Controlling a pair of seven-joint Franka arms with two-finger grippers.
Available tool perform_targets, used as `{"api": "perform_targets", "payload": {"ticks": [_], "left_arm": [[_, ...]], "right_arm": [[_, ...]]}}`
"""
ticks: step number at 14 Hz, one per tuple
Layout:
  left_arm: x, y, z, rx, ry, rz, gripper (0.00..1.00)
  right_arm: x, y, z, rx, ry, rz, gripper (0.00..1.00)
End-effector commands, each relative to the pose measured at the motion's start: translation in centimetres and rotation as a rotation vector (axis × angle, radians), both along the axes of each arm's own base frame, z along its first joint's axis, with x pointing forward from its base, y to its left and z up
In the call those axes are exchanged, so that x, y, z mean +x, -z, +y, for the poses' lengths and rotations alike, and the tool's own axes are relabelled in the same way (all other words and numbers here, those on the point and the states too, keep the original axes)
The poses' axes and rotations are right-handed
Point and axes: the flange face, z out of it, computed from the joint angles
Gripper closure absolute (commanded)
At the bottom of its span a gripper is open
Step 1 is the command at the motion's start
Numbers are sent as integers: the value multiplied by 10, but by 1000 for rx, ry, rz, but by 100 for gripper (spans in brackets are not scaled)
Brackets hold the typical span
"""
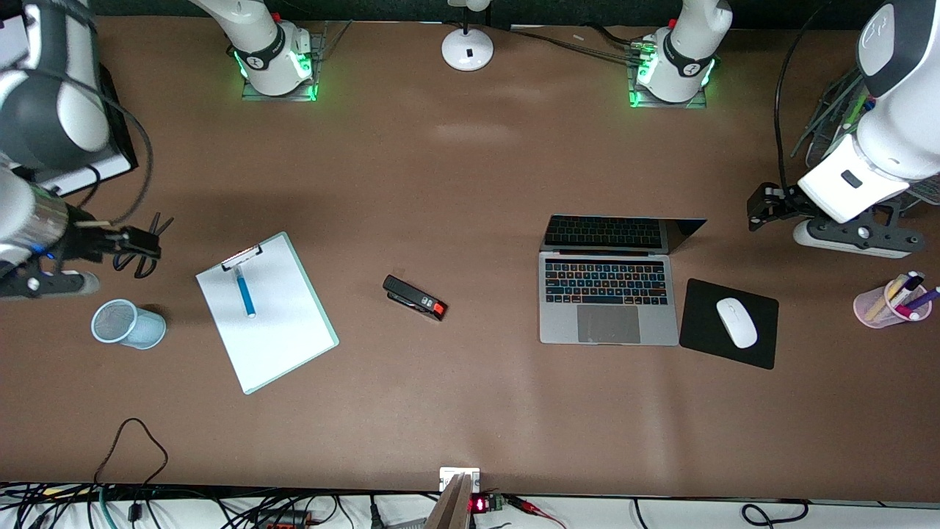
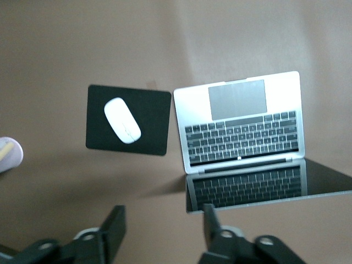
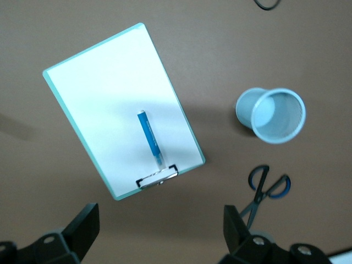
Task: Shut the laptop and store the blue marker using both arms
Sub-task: 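Reach the right gripper to the blue marker while the left gripper reaches the laptop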
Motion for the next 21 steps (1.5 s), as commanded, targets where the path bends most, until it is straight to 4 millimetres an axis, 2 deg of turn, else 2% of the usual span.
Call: {"api": "perform_targets", "payload": {"ticks": [1,3,4,6,9,11,13,15,21], "left_arm": [[2,-14,-12,-5,29,14,95],[1,-14,-14,-11,31,20,100],[1,-12,-14,-12,31,26,100],[0,-5,-15,-15,32,59,100],[-14,9,-47,-76,-6,154,100],[-27,32,-86,-58,-50,201,100],[-43,64,-122,-38,-93,232,100],[-64,93,-150,-14,-106,253,100],[-128,171,-169,13,-91,184,100]], "right_arm": [[12,31,9,-7,-52,6,0],[17,56,31,-13,-72,13,0],[19,64,37,-16,-79,19,0],[27,95,38,-26,-93,28,0],[31,124,43,-31,-103,50,0],[35,137,49,-17,-101,39,0],[37,154,55,-21,-112,47,0],[38,172,57,-19,-117,51,0],[36,223,58,-19,-184,78,0]]}}
